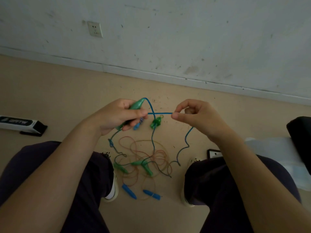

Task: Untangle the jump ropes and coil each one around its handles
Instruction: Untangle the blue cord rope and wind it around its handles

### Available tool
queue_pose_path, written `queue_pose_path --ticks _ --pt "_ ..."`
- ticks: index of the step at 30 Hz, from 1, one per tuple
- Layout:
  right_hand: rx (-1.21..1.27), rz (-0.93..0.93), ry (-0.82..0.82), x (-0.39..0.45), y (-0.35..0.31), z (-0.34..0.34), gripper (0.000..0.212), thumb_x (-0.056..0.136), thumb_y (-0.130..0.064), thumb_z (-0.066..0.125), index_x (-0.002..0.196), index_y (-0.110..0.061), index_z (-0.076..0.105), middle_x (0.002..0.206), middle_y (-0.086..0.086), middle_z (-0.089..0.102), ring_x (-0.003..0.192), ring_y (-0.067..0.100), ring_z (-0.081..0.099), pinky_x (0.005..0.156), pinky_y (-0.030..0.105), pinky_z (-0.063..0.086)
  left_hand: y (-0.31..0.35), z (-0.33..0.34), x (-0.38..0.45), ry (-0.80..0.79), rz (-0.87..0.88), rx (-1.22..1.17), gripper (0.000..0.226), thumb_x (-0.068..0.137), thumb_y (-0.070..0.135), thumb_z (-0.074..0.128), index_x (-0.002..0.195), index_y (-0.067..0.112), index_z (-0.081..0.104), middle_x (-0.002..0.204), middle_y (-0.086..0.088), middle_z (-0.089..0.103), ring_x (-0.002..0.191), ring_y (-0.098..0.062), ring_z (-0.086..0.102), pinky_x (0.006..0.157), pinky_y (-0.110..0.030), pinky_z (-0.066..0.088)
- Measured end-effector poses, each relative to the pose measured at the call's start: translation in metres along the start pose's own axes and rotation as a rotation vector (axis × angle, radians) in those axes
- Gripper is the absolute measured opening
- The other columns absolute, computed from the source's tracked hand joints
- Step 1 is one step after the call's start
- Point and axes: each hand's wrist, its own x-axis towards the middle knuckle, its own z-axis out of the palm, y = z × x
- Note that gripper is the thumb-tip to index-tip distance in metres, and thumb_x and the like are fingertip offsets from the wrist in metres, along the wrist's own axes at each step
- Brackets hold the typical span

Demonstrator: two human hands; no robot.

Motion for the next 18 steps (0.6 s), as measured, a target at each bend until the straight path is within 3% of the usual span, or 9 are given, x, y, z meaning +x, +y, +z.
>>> queue_pose_path --ticks 5,7,10,13,18 --pt "0.031 0.057 -0.256 -0.008 -0.004 0.025 0.023 0.079 -0.02 0.08 0.097 -0.015 0.068 0.059 0.002 0.058 0.05 0.016 0.045 0.051 0.027 0.038 -0.005 0.027 0.003 -0.112 -0.038 0.05 0.025 0.096 0.021 0.062 0.101 -0.004 0.063 0.056 -0.001 0.052 0.042 -0.012 0.042 0.04 -0.02 0.035" --pt "-0.028 0.042 -0.247 -0.006 -0.003 0.03 0.019 0.08 -0.021 0.08 0.094 -0.017 0.068 0.056 -0.003 0.052 0.05 0.01 0.039 0.052 0.024 0.033 -0.003 0.029 0.002 -0.12 -0.046 0.078 0.023 0.096 0.023 0.063 0.1 0.0 0.063 0.059 -0.002 0.057 0.043 -0.013 0.045 0.043 -0.021 0.038" --pt "-0.059 0.026 -0.101 -0.002 -0.004 0.018 0.01 0.08 -0.018 0.079 0.083 -0.014 0.071 0.046 -0.012 0.035 0.045 0.004 0.027 0.047 0.019 0.023 0.001 0.016 0.001 -0.072 -0.02 0.055 0.016 0.096 0.019 0.062 0.085 0.008 0.064 0.058 -0.004 0.057 0.042 -0.013 0.044 0.043 -0.02 0.038" --pt "0.002 -0.003 0.015 0.0 0.001 0.001 0.004 0.084 -0.017 0.076 0.083 -0.015 0.073 0.051 -0.005 0.031 0.048 0.008 0.026 0.049 0.023 0.022 0.002 0.005 -0.001 -0.019 -0.007 0.034 0.017 0.095 0.016 0.06 0.091 0.0 0.065 0.054 -0.003 0.055 0.04 -0.013 0.042 0.043 -0.019 0.036" --pt "0.106 0.012 -0.193 -0.005 0.0 0.018 0.021 0.082 -0.01 0.076 0.101 -0.014 0.068 0.067 0.008 0.061 0.055 0.019 0.052 0.056 0.028 0.046 -0.003 0.025 0.0 -0.018 0.007 0.014 0.014 0.097 0.014 0.061 0.084 0.008 0.063 0.055 -0.002 0.054 0.041 -0.014 0.042 0.04 -0.02 0.036"
